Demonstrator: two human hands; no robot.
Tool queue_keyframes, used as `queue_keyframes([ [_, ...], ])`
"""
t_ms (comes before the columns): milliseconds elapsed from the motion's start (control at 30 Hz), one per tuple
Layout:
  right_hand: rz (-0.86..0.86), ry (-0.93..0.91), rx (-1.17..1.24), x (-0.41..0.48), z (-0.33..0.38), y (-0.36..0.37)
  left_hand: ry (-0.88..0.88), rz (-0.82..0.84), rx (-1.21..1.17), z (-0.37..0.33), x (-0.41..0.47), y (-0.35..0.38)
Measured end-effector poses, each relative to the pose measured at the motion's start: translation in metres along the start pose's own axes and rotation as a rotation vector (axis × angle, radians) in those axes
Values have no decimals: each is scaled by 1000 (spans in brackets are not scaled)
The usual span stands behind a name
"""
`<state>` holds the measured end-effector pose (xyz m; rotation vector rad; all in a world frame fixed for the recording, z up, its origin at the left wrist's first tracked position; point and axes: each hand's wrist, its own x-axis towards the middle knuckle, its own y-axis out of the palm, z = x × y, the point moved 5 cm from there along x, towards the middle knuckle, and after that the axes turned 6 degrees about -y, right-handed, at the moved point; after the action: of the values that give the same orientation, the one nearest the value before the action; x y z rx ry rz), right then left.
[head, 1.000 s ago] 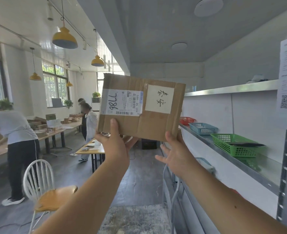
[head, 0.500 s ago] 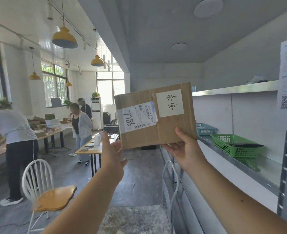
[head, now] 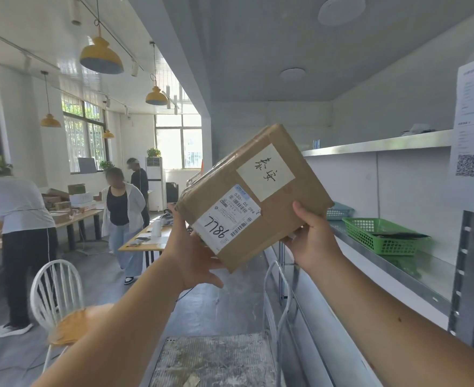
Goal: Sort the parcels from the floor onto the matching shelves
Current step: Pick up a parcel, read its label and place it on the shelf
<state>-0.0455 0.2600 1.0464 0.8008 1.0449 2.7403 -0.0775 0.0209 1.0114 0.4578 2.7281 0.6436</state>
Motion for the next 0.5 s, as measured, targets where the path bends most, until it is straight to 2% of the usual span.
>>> queue_keyframes([
  [67,-9,-3,-4,-1,1,2,-15,95,-46,2,-1,4],
  [133,-4,16,-18,-4,1,3,10,117,-95,1,-2,7],
  [267,36,87,-16,-11,-3,4,26,90,-282,3,-10,12],
  [400,115,97,-5,-17,-6,12,141,-9,-430,0,-11,15],
  [500,142,80,-89,-16,-8,15,190,-29,-454,-2,-12,12],
])
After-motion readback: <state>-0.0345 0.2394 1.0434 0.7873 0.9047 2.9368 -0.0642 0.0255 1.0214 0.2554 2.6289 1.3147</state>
